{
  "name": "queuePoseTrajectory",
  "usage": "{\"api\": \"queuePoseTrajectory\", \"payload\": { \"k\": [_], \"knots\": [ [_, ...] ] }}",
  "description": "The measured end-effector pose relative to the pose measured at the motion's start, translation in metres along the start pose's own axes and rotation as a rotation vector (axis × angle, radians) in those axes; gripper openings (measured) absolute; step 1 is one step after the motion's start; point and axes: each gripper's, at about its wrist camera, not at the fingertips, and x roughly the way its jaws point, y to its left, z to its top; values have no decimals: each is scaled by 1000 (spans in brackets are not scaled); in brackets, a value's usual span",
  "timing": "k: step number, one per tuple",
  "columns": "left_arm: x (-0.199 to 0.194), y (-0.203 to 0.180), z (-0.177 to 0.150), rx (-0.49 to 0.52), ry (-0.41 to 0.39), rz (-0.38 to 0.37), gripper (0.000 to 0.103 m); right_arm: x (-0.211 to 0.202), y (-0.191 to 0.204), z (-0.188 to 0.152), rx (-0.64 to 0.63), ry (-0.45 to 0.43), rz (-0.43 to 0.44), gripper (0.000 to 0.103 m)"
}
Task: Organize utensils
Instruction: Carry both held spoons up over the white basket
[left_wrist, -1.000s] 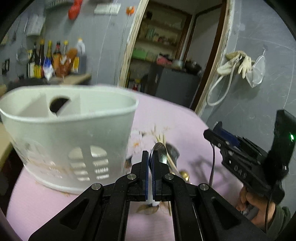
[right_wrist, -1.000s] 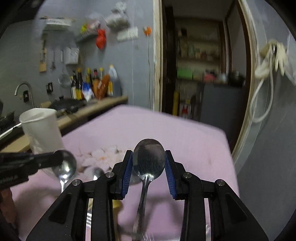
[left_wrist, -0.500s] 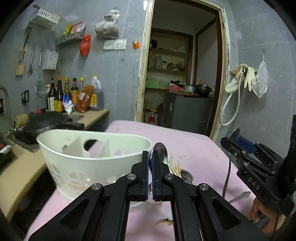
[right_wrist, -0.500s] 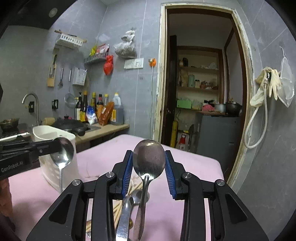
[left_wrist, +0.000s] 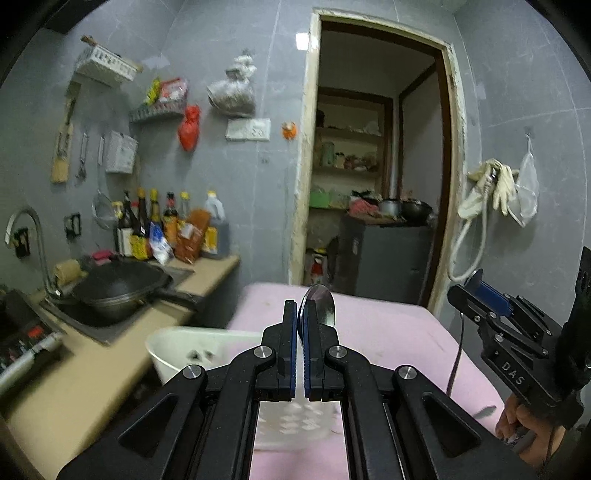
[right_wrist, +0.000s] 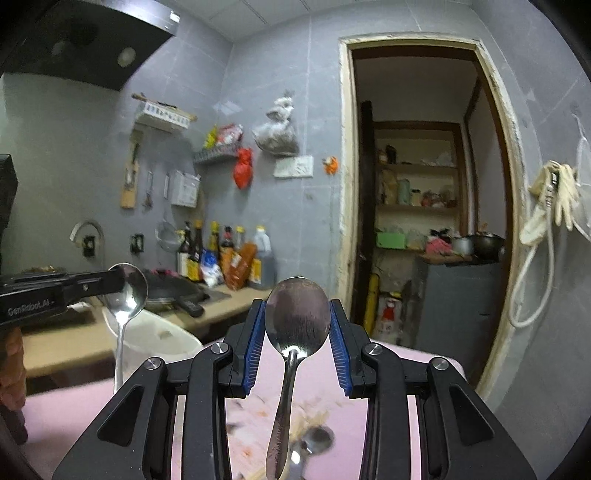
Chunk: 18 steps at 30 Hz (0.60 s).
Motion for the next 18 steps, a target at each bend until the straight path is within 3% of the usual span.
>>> {"api": "queuePoseTrajectory", "payload": {
  "k": [5,11,18],
  "knots": [
    [-11,39,29,-16,-61,100,1,18,16,29,46,-50,102,31],
    [-24,78,52,15,-159,277,1,37,38,57,79,-121,195,31],
    [6,91,34,108,-185,409,1,68,66,51,59,-133,231,31]
  ]
}}
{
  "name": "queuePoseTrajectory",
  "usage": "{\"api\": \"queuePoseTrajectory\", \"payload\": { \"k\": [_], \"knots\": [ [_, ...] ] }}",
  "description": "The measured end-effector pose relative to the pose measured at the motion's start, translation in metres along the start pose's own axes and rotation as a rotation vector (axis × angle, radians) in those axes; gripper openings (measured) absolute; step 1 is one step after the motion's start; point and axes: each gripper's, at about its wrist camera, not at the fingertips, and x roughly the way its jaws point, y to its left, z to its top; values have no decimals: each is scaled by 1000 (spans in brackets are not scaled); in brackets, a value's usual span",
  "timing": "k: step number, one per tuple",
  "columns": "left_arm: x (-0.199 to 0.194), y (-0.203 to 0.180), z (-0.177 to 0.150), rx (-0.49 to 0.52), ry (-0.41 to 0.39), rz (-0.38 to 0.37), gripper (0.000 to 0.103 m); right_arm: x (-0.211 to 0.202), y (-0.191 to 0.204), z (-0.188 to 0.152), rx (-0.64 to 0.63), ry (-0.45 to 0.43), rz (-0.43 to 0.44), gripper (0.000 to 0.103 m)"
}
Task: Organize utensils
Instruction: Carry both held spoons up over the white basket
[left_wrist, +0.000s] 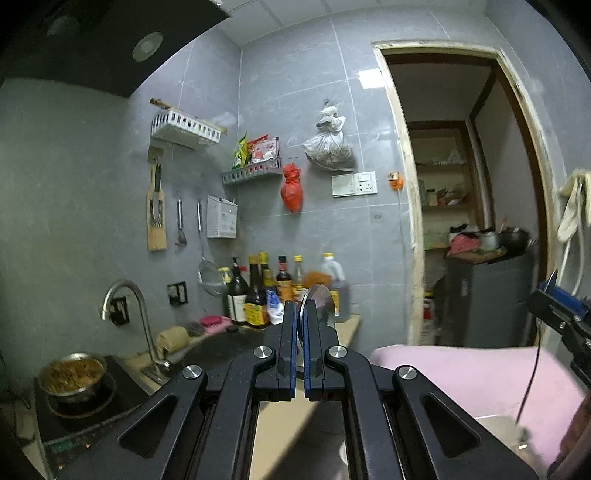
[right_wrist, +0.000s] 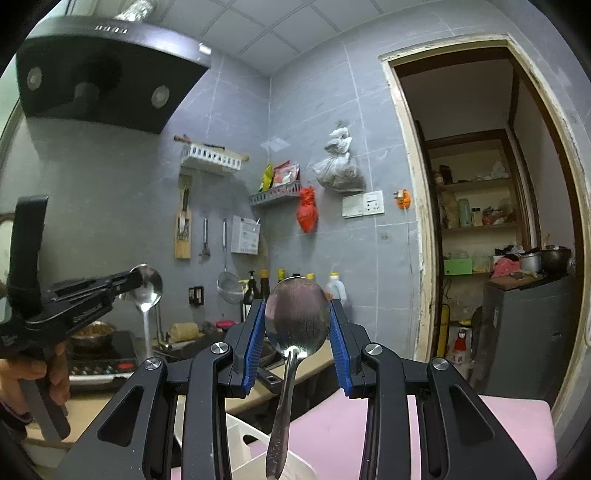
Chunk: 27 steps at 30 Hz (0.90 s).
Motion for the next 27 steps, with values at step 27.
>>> {"api": "queuePoseTrajectory", "payload": {
  "k": [27],
  "knots": [
    [48,-9,-77,-134,280,-312,7,29,-4,-88,9,263,44,33]
  ]
}}
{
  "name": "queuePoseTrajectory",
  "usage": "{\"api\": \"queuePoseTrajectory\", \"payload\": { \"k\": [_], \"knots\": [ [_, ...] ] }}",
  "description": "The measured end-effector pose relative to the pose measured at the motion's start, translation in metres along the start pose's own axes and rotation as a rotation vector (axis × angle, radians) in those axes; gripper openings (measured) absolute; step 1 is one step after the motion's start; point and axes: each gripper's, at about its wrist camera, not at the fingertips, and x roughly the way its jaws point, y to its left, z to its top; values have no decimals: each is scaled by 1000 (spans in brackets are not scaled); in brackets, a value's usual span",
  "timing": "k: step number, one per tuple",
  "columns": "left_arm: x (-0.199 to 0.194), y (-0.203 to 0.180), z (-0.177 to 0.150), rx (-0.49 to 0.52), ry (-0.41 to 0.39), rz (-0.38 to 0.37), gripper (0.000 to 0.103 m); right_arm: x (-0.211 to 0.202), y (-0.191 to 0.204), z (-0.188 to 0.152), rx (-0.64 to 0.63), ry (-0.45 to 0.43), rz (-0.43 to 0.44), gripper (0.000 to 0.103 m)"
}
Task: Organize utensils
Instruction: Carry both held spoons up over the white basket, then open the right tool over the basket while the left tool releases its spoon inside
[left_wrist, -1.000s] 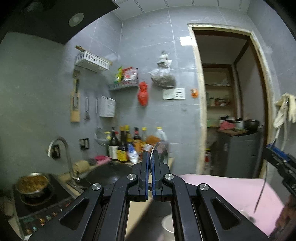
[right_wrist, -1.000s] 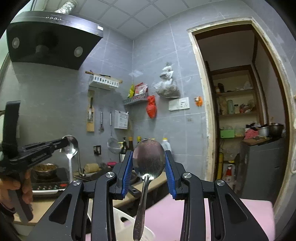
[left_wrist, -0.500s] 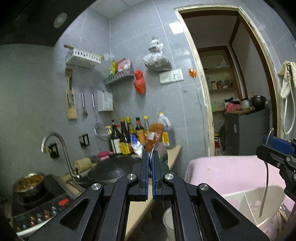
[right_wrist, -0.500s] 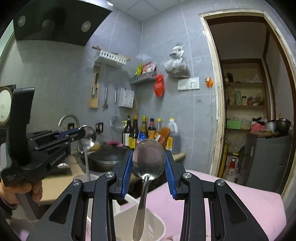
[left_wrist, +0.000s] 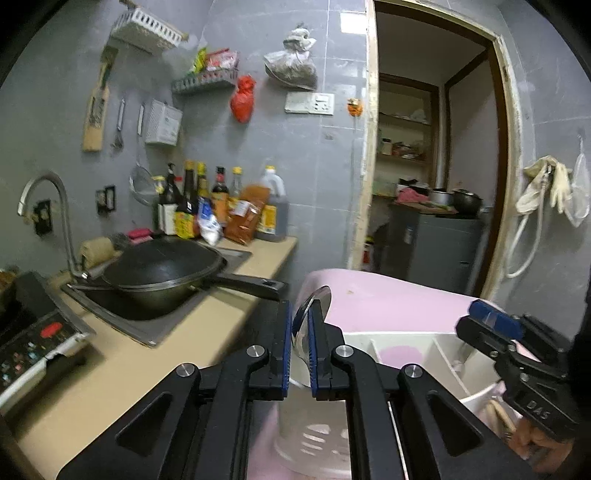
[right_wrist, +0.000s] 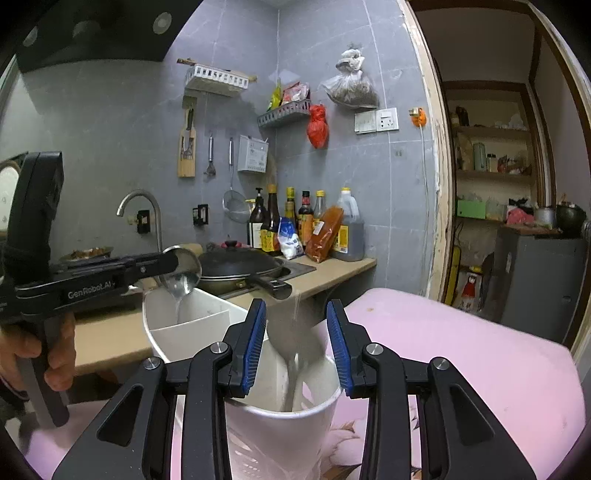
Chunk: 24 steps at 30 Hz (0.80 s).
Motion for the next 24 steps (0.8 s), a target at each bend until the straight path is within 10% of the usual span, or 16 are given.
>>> {"api": "queuePoseTrajectory", "payload": {
  "k": [10,24],
  "knots": [
    [-25,-8,12,-49,-51,-44,39,-22,-10,10,62,-39,-26,54],
    [-64,-81,3,47,-164,-25,92,-120,-45,15,53,-127,-331,103]
  ]
}}
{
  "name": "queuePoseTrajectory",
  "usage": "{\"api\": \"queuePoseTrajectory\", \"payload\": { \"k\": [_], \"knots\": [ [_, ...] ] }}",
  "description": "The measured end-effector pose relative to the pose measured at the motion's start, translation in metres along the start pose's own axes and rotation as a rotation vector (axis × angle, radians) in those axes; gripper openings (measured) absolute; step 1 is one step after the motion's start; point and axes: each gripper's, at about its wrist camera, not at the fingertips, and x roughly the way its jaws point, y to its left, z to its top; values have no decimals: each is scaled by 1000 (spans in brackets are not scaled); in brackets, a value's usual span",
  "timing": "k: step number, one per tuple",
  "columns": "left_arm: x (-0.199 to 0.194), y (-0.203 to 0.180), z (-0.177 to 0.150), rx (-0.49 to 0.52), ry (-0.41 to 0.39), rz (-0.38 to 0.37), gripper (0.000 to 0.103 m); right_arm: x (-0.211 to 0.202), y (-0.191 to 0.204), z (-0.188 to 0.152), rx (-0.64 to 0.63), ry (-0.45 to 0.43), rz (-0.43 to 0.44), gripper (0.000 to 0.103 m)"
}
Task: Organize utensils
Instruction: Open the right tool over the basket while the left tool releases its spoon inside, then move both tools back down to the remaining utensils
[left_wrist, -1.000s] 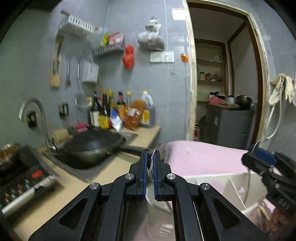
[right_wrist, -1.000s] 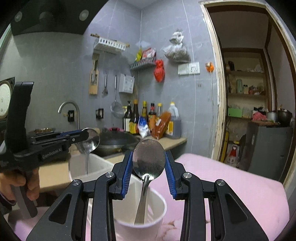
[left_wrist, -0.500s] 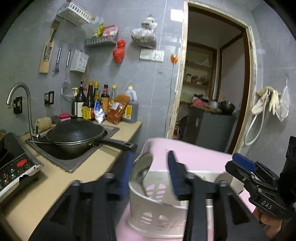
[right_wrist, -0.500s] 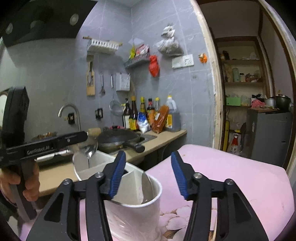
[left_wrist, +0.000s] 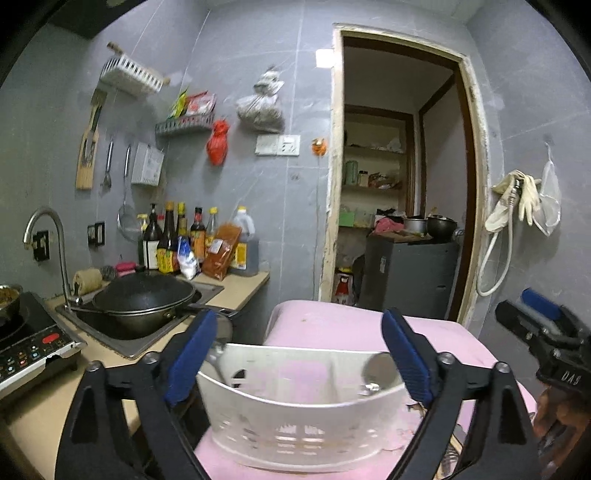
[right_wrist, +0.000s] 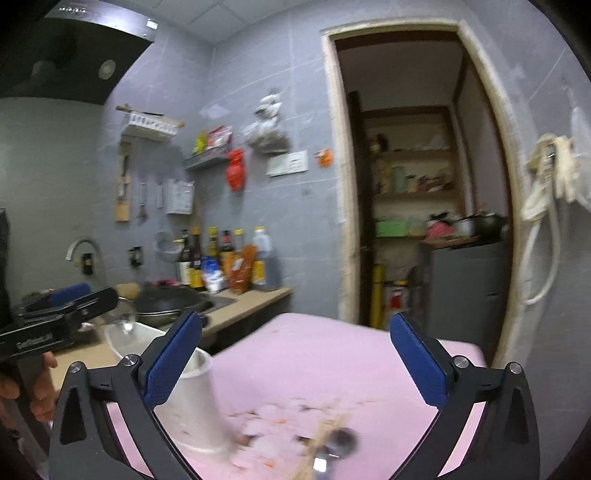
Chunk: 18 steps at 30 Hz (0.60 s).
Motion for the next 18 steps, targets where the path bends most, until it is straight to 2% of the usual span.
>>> {"api": "queuePoseTrajectory", "payload": {
  "k": [4,10,18],
  "knots": [
    [-4,-23,-9,31,4,-9,94,-24,-17,-4,-42,-4,-101,103],
    [0,-50,-28,71,80,-49,94,-49,-42,-14,-92,34,-204,103],
    [13,-90,-57,176,205,-104,94,-64,-77,-47,-133,199,-252,103]
  ]
}}
